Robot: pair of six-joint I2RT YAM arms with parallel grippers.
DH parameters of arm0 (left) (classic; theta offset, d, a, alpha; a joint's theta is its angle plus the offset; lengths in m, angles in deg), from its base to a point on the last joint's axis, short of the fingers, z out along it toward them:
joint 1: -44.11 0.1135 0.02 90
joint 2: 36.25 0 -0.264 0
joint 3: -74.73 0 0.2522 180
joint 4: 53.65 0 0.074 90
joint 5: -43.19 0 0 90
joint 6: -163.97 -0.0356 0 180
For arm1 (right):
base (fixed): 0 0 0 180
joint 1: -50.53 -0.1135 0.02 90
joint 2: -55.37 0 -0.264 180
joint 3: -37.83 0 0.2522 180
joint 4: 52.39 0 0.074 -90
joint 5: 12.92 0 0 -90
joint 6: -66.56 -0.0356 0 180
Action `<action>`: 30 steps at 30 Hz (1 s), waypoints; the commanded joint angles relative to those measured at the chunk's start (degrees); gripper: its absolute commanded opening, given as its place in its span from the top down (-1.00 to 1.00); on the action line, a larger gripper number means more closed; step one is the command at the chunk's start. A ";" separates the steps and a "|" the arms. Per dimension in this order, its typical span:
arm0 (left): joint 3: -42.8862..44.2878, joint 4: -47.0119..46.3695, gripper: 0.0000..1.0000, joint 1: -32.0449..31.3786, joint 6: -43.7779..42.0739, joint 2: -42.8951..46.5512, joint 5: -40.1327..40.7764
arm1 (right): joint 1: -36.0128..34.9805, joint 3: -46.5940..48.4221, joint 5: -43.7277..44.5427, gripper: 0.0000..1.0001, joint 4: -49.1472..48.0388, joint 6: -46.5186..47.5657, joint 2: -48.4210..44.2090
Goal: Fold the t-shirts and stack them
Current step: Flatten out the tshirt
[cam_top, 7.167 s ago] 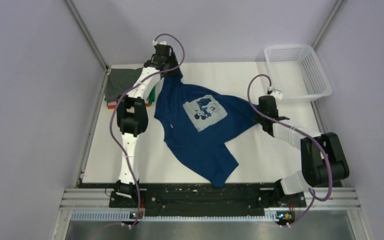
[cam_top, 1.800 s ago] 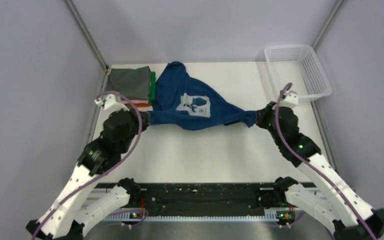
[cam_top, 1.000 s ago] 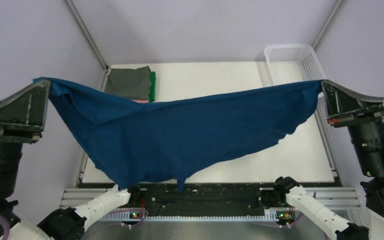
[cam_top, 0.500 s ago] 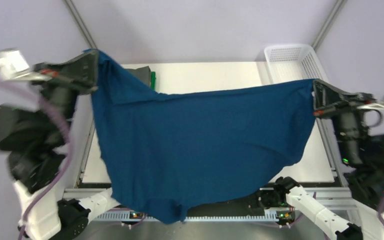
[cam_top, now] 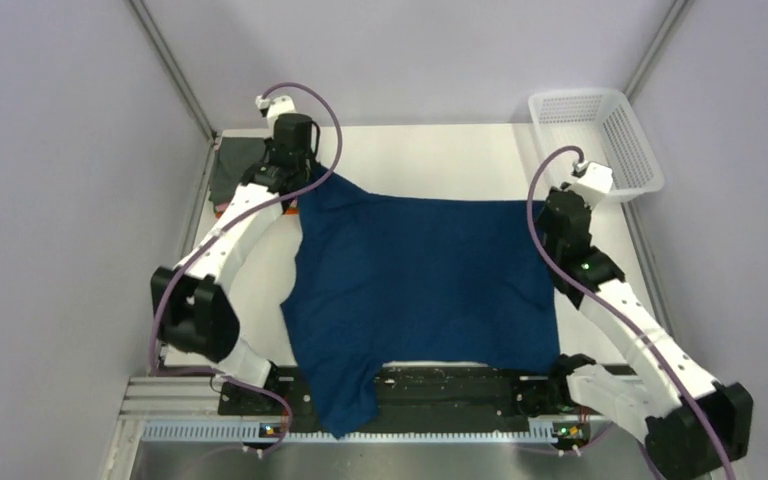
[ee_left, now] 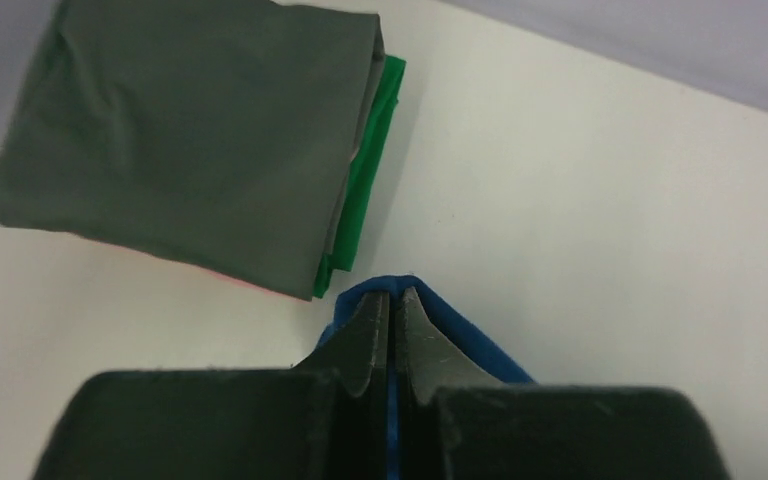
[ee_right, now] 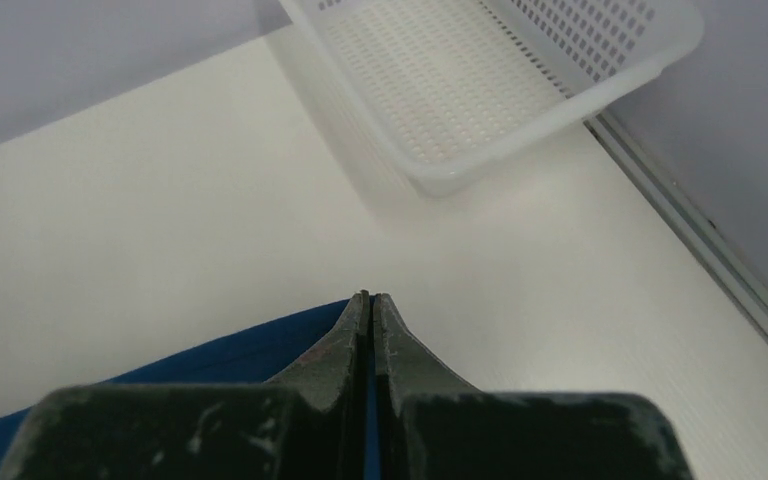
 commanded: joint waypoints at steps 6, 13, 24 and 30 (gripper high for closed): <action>17.68 -6.53 1.00 4.78 0.52 -22.97 -13.35 | 8.89 -1.77 -8.26 1.00 -27.28 1.14 20.36; 27.09 -5.67 1.00 6.10 0.37 -32.64 -16.61 | 10.91 3.10 -8.62 1.00 -32.74 2.01 30.19; 42.82 -9.30 0.60 6.75 -1.28 -48.46 -19.20 | 13.38 16.75 2.23 0.91 -33.79 5.82 45.80; 54.64 -3.74 -0.82 6.51 1.08 -54.42 -24.24 | 13.20 23.31 -1.75 -0.27 -27.53 8.33 46.11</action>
